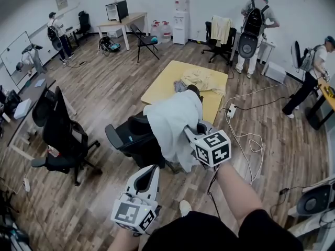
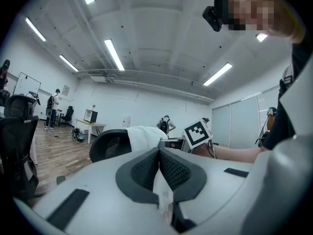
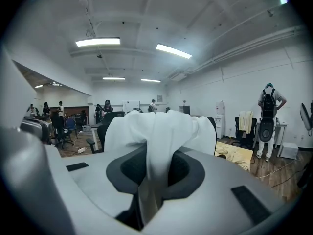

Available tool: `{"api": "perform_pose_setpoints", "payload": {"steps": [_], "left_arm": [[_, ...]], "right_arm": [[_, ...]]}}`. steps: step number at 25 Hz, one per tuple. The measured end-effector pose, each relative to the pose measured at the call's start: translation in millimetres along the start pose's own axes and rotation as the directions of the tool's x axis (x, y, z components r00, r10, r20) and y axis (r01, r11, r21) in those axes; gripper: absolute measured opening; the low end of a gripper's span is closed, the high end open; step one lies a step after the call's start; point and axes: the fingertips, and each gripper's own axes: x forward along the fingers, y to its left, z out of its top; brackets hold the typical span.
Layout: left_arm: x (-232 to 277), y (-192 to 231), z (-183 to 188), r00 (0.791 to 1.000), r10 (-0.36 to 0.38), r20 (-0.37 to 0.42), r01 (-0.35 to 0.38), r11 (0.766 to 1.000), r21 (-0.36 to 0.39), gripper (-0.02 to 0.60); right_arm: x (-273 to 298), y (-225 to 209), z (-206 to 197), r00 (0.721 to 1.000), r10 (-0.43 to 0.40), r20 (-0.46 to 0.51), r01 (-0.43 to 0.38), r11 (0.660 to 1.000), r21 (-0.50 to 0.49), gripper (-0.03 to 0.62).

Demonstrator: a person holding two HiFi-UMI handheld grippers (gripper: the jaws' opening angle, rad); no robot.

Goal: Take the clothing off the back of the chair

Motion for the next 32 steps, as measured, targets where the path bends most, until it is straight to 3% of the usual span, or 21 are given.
{"api": "perform_pose_setpoints", "payload": {"steps": [18, 32], "left_arm": [[-105.8, -51.7, 6.3, 0.997, -0.08, 0.005, 0.08, 0.996, 0.047, 0.018], [-191.7, -93.4, -20.2, 0.984, -0.178, -0.008, 0.178, 0.984, 0.007, 0.018]], "right_arm": [[-122.1, 81.2, 20.5, 0.988, -0.072, 0.135, 0.069, 0.997, 0.03, 0.069], [-228.4, 167.3, 1.9, 0.976, -0.135, 0.169, 0.128, 0.99, 0.052, 0.069]]}}
